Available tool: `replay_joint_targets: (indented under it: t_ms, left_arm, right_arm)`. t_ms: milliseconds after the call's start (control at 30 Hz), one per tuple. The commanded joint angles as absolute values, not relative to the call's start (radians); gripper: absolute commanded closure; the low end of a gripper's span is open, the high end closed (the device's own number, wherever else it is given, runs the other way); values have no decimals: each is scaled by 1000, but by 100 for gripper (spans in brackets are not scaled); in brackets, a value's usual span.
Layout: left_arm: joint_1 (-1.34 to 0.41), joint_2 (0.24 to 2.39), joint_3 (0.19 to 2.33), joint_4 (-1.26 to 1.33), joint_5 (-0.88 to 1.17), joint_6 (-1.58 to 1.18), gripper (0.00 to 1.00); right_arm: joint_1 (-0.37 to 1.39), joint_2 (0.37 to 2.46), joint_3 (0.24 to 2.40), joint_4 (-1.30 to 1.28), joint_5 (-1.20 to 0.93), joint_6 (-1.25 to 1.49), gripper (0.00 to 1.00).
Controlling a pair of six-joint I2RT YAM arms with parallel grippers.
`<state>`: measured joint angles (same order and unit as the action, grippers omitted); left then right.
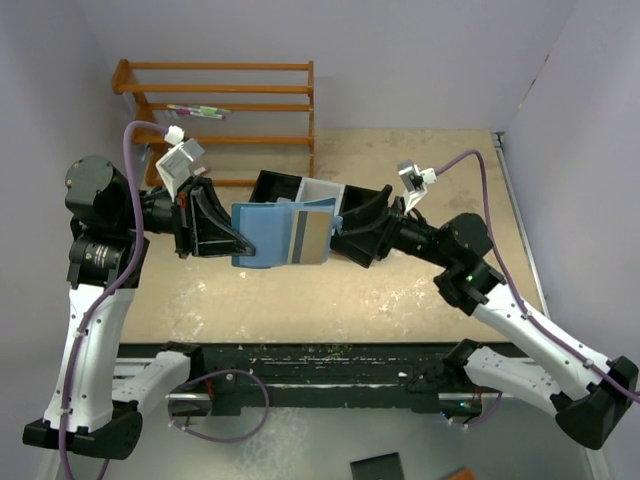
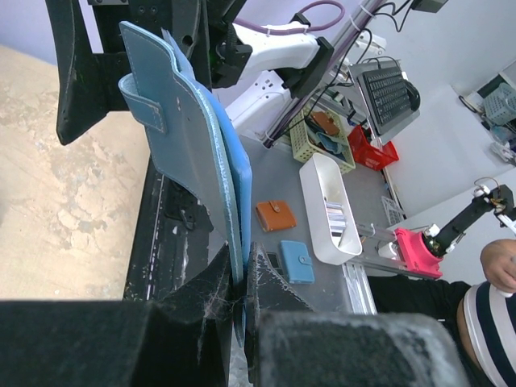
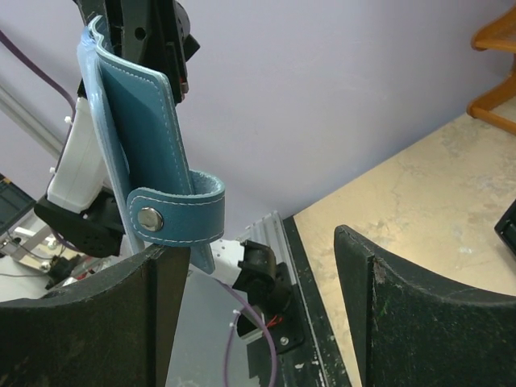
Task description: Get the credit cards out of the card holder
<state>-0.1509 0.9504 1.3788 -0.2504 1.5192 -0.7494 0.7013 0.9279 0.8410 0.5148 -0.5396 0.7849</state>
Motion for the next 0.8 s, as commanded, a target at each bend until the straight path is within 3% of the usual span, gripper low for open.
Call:
replay_joint_targets:
  t_ms: [0, 333, 467, 767]
  left_arm:
    - [-149, 945, 1387, -213, 1540, -766, 100]
    - [-149, 950, 1380, -216, 1537, -749, 100]
    - [-149, 947, 1385, -215, 1537, -746, 100]
    - [-149, 942, 1386, -215, 1537, -734, 100]
  right_arm:
    - [721, 910, 857, 578, -507, 795, 26]
    - [745, 820, 806, 571, -525, 770, 19]
    - [744, 753, 840, 428, -573, 676, 16]
    - [744, 786, 878, 449, -595, 687, 20]
